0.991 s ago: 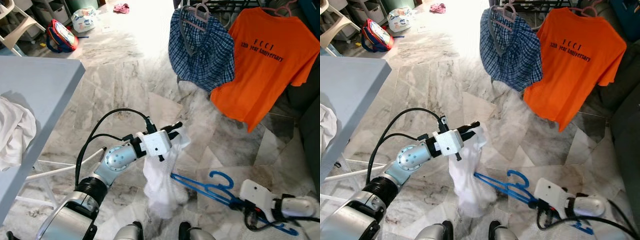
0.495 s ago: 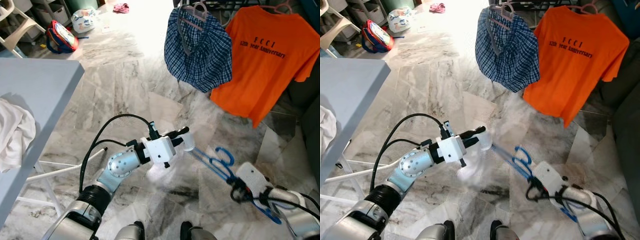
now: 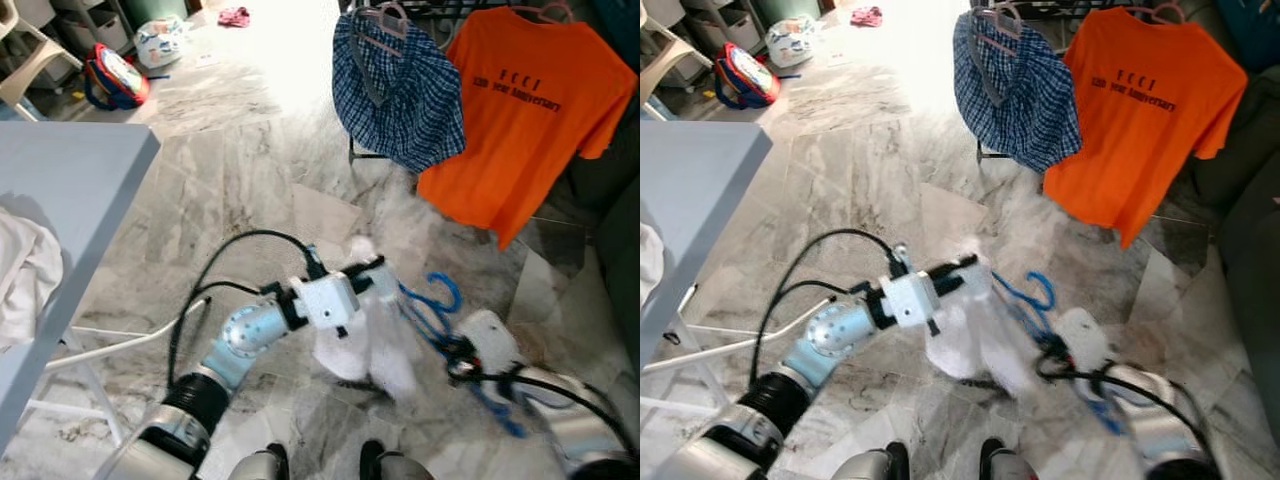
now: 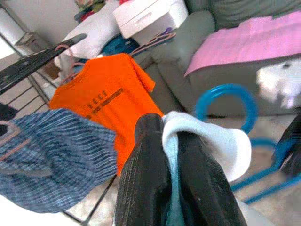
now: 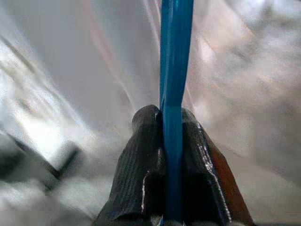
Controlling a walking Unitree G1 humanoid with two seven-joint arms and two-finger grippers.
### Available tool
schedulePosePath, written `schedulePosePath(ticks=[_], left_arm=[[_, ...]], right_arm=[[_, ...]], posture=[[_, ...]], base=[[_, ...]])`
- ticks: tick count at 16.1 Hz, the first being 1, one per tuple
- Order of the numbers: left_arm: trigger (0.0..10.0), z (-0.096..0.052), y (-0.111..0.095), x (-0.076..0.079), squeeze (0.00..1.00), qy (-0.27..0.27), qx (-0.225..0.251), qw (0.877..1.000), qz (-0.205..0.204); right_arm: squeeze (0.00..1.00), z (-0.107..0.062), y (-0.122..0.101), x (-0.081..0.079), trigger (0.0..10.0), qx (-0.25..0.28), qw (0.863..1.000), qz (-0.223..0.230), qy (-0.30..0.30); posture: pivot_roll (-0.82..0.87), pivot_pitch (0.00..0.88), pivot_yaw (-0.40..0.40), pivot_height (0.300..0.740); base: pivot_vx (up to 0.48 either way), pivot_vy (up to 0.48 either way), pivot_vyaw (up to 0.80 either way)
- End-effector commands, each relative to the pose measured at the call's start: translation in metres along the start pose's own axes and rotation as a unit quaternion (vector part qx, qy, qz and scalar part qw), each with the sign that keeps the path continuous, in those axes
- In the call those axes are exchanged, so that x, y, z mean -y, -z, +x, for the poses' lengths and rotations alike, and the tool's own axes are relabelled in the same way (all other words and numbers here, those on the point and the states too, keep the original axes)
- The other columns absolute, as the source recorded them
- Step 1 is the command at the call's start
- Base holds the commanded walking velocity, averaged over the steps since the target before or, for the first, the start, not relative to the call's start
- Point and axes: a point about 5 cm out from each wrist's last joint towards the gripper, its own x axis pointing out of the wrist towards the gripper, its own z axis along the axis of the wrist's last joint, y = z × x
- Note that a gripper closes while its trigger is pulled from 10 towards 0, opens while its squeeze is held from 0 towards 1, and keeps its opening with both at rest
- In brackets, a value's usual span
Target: Hang hanger
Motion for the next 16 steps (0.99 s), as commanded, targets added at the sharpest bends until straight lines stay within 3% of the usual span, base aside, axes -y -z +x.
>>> schedulePosePath(ticks=[1,4,6,8,11,14,15,16], left_arm=[[10.0,0.000,0.000,0.005,0.00,0.018,-0.004,1.000,0.006],[10.0,-0.001,0.004,0.005,0.00,0.021,-0.020,1.000,0.013],[10.0,-0.001,0.006,0.003,0.00,0.016,-0.025,0.999,0.015],[10.0,0.001,0.003,-0.002,0.00,0.001,-0.018,1.000,0.025],[10.0,-0.003,0.007,-0.014,0.00,-0.020,-0.035,0.999,0.035],[10.0,-0.010,0.018,-0.031,0.00,-0.037,-0.091,0.994,0.054],[10.0,-0.015,0.028,-0.038,0.00,-0.051,-0.136,0.987,0.068],[10.0,-0.020,0.034,-0.044,0.00,-0.067,-0.165,0.981,0.074]], right_arm=[[0.00,0.003,-0.026,-0.009,10.0,0.084,0.995,0.031,-0.037],[0.00,0.001,-0.050,-0.025,10.0,0.160,0.979,0.075,-0.103],[0.00,0.002,-0.040,-0.030,10.0,0.126,0.984,0.052,-0.116],[0.00,0.011,-0.015,-0.017,10.0,0.034,0.999,-0.005,-0.040],[0.00,0.004,-0.015,-0.004,10.0,0.030,0.999,-0.026,-0.020],[0.00,-0.011,-0.005,0.012,10.0,-0.032,0.993,-0.116,0.002],[0.00,-0.019,-0.006,0.021,10.0,-0.048,0.988,-0.141,0.029],[0.00,-0.023,-0.012,0.026,10.0,-0.032,0.988,-0.142,0.054]], posture=[[0.00,0.235,0.084,0.740],[0.01,0.237,0.083,0.740],[0.01,0.236,0.084,0.740],[0.01,0.234,0.082,0.740],[0.01,0.234,0.087,0.740],[0.01,0.236,0.092,0.740],[0.01,0.237,0.093,0.740],[0.01,0.239,0.094,0.740]], base=[[0.000,0.000,0.00],[0.000,0.000,0.00],[0.000,0.000,0.00],[0.000,0.000,0.00],[0.000,0.000,0.00],[0.000,0.000,0.00],[0.000,0.000,0.00],[0.000,0.000,0.00]])
